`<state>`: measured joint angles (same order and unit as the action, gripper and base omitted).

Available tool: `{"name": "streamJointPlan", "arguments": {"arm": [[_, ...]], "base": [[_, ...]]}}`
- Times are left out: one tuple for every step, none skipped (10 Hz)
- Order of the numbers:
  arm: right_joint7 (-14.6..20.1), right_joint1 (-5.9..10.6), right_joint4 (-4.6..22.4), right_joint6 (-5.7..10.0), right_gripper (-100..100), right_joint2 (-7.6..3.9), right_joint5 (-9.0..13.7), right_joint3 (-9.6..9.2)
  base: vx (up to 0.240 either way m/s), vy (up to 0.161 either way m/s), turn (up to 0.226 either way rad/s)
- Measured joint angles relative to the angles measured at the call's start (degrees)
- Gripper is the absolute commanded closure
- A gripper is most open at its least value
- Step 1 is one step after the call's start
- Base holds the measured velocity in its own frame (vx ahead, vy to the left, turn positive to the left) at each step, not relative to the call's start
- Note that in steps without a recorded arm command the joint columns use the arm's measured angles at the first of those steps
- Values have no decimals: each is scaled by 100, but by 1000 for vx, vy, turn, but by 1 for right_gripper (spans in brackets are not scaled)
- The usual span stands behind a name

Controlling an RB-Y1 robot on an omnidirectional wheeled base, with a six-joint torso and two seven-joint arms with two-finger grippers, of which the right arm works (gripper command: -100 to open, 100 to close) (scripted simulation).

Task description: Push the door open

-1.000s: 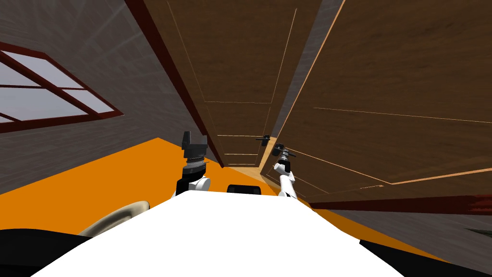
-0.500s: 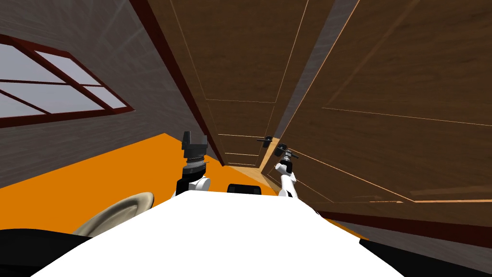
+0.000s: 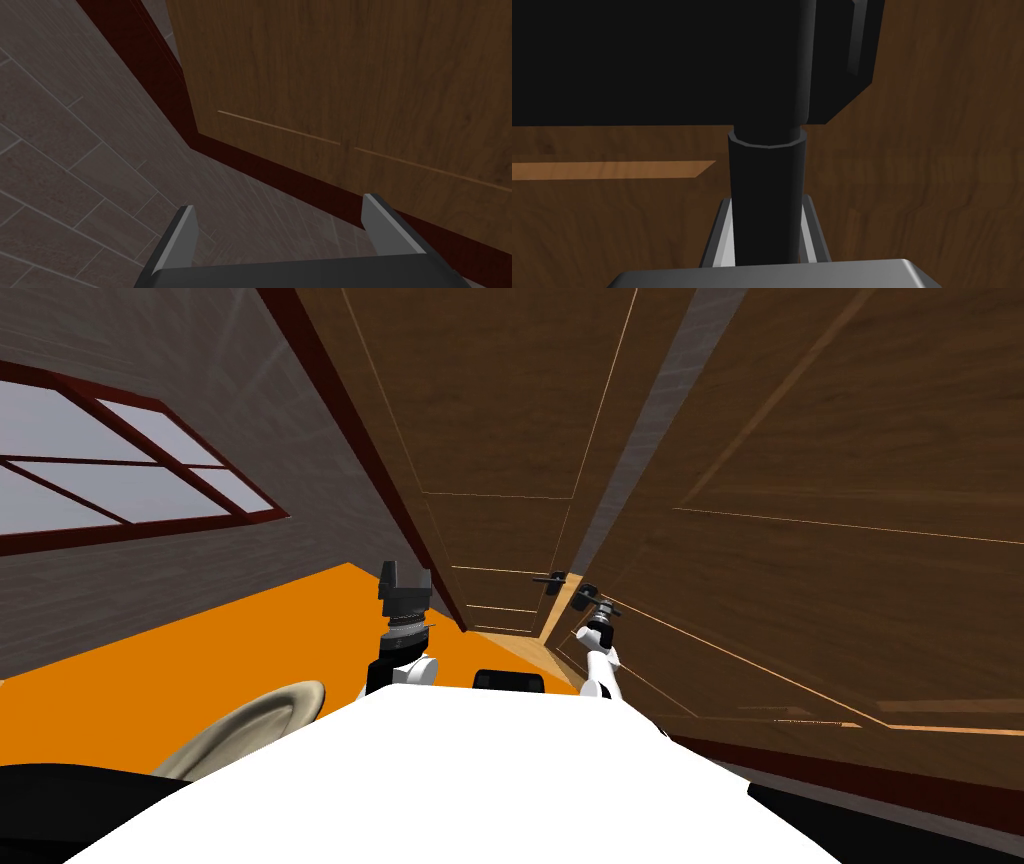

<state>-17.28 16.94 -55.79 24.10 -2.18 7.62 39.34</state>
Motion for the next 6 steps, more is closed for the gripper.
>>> {"name": "streamJointPlan", "arguments": {"arm": [[-50,52,16,-8,100,11,9,72],[-67,-13,-88,-38,100,21,24,113],[-162,35,-163,-95,100,78,38,236],[-167,73,-6,5,100,-13,51,252],[-136,166,302,200,100,-155,73,295],[-176,157,226,217,100,-106,75,352]], "base": [[8,-59,114],[19,-63,79],[20,-46,41],[39,-46,71],[26,-58,-12],[-2,-44,-36]]}}
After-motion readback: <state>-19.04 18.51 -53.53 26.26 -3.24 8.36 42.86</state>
